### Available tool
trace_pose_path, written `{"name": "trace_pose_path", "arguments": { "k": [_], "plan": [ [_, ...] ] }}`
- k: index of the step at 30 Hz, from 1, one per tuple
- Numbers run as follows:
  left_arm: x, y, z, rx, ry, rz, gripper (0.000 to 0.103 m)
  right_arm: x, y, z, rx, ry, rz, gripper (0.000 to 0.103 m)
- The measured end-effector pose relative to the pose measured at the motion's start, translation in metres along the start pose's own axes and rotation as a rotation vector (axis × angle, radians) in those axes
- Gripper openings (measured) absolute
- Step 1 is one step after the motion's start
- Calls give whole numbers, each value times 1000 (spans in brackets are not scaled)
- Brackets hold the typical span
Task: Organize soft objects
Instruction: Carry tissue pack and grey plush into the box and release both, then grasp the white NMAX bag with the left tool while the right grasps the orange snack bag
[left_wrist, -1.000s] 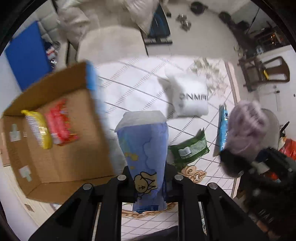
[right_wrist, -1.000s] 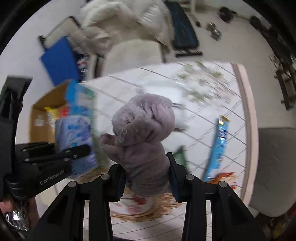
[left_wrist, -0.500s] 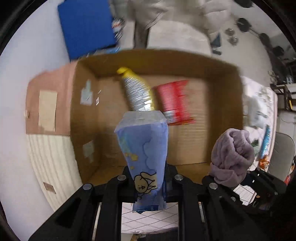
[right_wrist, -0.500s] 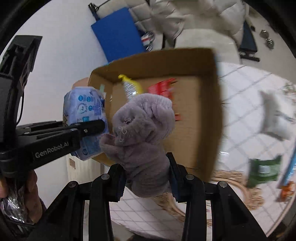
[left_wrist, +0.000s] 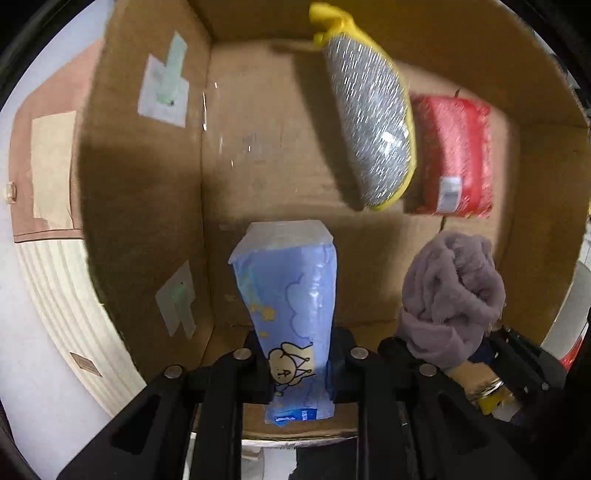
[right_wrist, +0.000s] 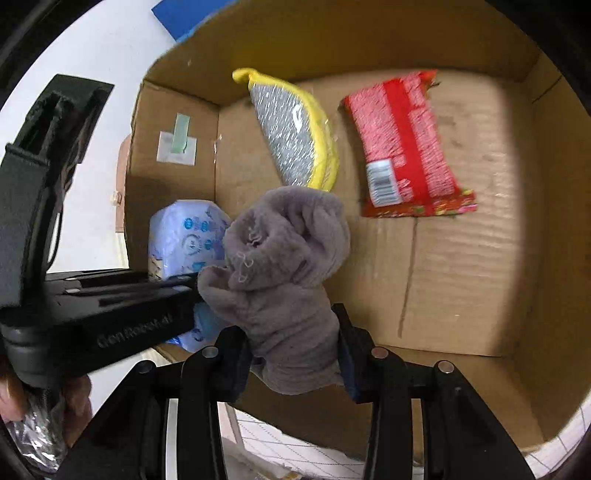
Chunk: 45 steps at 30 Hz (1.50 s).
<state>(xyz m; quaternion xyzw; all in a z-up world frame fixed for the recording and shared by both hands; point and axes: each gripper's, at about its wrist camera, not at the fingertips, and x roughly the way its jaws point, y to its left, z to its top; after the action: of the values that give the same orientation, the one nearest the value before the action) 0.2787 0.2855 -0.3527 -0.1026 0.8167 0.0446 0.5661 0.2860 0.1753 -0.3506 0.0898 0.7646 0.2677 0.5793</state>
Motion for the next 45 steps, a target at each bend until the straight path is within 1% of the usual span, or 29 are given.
{"name": "trace_pose_path", "arguments": {
  "k": [2,3,4,5,6,8,9,10,12,15,16,18,19,20,22,26,30,33,37,40,43,45],
  "plan": [
    [-1,2,-2,-7,0,-22,27,5,1,0,1,18,-8,52],
    [-3,3,-3,-11,-8,-25,31,6,3,0,-6,25,-19,62],
    [-6,4,-3,-14,-15,-26,38,6,4,0,-13,26,-20,73],
    [-11,5,-5,-15,-27,-24,43,5,6,0,-19,27,-22,78],
    [-14,5,-6,-15,-35,-24,45,4,8,0,-23,26,-27,81],
    [-24,2,-9,-8,-58,-11,56,-2,13,-3,-42,23,-52,81],
    [-29,1,-12,-3,-73,0,59,-5,15,-5,-52,17,-68,82],
    [-34,-2,-14,-1,-87,4,63,-11,15,-4,-58,12,-80,85],
    [-45,-7,-23,1,-112,6,65,-22,19,-5,-81,-7,-122,90],
    [-58,-11,-39,-3,-150,-14,65,-38,20,-12,-105,-33,-184,93],
    [-63,-8,-43,-2,-167,-14,66,-43,18,-14,-108,-43,-208,98],
    [-73,-8,-57,-8,-222,5,77,-54,7,-16,-114,-69,-245,103],
    [-80,-9,-65,-11,-261,10,87,-61,7,-20,-117,-93,-267,103],
    [-85,-9,-70,-18,-290,19,91,-67,4,-26,-120,-106,-283,103],
    [-94,-13,-85,-29,-362,38,93,-75,2,-31,-120,-139,-325,103],
    [-107,-22,-106,-46,-455,53,100,-99,-2,-54,-119,-231,-403,103],
    [-111,-31,-129,-73,-522,109,100,-123,-5,-78,-121,-295,-424,103],
    [-116,-32,-147,-83,-564,110,100,-138,-3,-98,-129,-351,-437,103],
    [-119,-35,-166,-98,-601,78,101,-151,-1,-121,-137,-390,-418,103],
    [-124,-41,-175,-105,-619,59,101,-161,-2,-134,-141,-395,-378,103],
    [-132,-62,-179,-88,-659,87,101,-175,-11,-143,-140,-400,-330,103],
    [-139,-87,-178,-50,-681,112,101,-190,-31,-149,-114,-405,-292,103]
  ]
}}
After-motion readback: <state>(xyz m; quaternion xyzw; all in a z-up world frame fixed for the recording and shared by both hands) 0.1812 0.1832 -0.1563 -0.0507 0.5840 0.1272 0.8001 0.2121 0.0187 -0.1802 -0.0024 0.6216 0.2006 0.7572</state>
